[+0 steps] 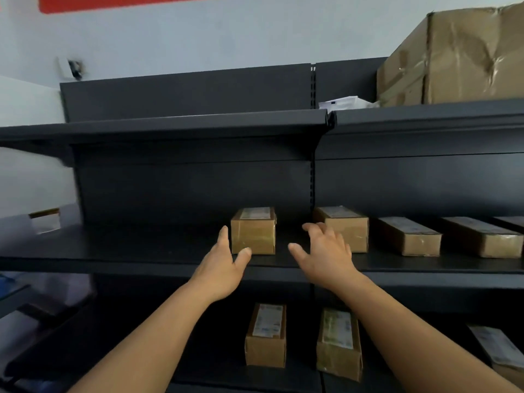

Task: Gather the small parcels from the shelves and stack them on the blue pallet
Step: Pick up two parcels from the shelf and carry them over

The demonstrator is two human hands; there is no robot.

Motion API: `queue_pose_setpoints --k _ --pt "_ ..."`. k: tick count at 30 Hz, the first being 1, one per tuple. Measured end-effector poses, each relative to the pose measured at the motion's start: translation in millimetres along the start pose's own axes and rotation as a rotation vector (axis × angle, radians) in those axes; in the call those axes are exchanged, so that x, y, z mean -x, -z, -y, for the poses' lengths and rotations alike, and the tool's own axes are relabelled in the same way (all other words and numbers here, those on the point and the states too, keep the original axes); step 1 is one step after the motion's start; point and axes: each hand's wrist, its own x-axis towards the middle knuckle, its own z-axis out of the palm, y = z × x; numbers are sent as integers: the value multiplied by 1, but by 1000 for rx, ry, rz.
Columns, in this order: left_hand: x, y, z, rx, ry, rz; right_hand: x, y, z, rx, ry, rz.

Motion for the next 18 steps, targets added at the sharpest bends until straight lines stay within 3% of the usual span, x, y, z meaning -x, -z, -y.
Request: queue_pose_setpoints --k 5,10,13,18 --pt "-66 -17 -17 70 108 -51 -59 12 -46 -31 -114 -136" --pt "-106 -27 -18 184 199 -110 -92 12 -77 5 -169 -123" --pt "-121 -28 -19 311 242 -156 -103 9 -82 13 -124 -154" --pt "-143 -29 -17 324 292 -135 -121 -3 -66 41 25 -213"
